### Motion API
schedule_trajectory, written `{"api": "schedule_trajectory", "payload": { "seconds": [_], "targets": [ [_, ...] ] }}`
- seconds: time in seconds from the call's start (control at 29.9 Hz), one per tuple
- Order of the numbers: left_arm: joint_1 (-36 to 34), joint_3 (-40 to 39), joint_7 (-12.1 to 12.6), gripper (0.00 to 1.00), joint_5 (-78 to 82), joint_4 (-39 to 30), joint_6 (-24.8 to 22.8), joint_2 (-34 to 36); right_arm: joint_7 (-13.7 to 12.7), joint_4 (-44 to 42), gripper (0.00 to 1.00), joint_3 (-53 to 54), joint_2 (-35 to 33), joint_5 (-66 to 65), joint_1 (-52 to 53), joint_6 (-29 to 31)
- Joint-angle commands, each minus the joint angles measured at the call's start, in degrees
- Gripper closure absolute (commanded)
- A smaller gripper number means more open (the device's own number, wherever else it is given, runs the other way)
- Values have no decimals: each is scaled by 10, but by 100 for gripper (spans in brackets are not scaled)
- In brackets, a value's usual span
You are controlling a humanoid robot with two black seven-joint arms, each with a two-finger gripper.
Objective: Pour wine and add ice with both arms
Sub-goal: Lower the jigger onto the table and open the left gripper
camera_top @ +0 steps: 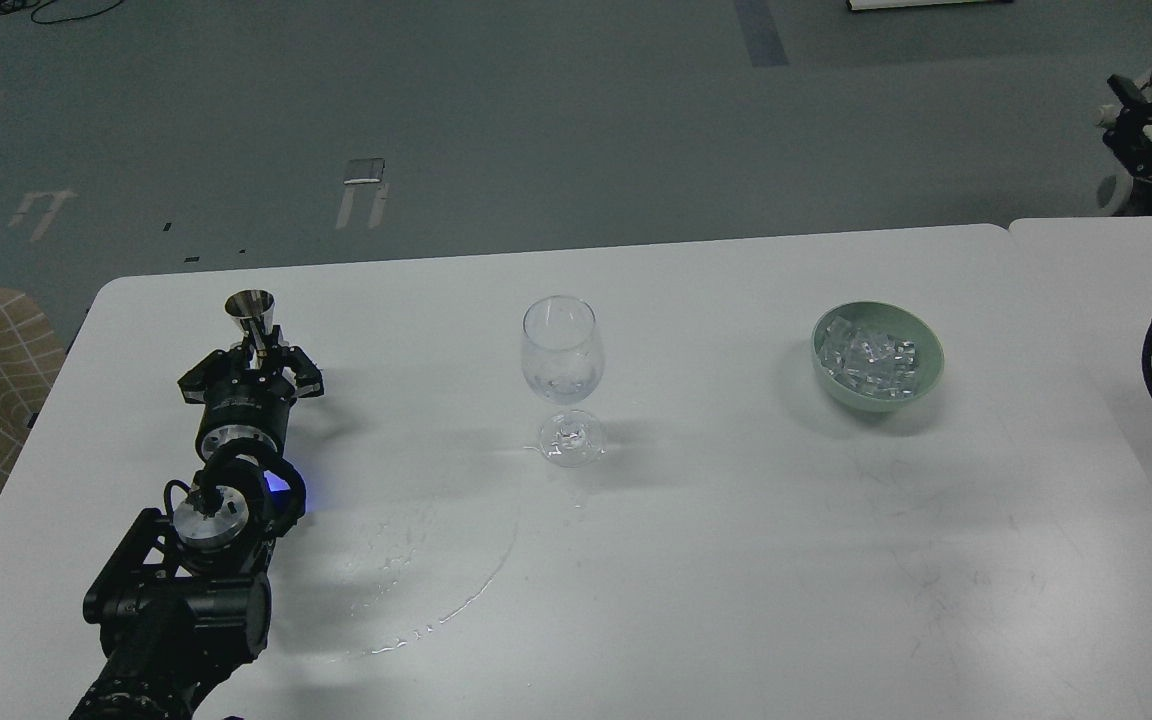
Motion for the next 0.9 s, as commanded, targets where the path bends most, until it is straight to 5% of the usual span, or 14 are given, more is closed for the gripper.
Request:
{"api": "schedule_trajectory", "payload": {
  "seconds": [0.0,0.27,0.77,0.87],
  "targets": [
    [0,3,-1,66,0,0,0,4,0,1,7,1,2,0,0,0],
    [-5,4,0,60,0,0,2,5,0,1,7,1,-2,0,1,1],
    [-10,4,-1,6,0,-21,1,6,1,2,7,2,-1,1,1,1],
    [-10,5,5,3,1,-23,-5,4,1,2,6,2,-1,1,0,2]
  ]
}}
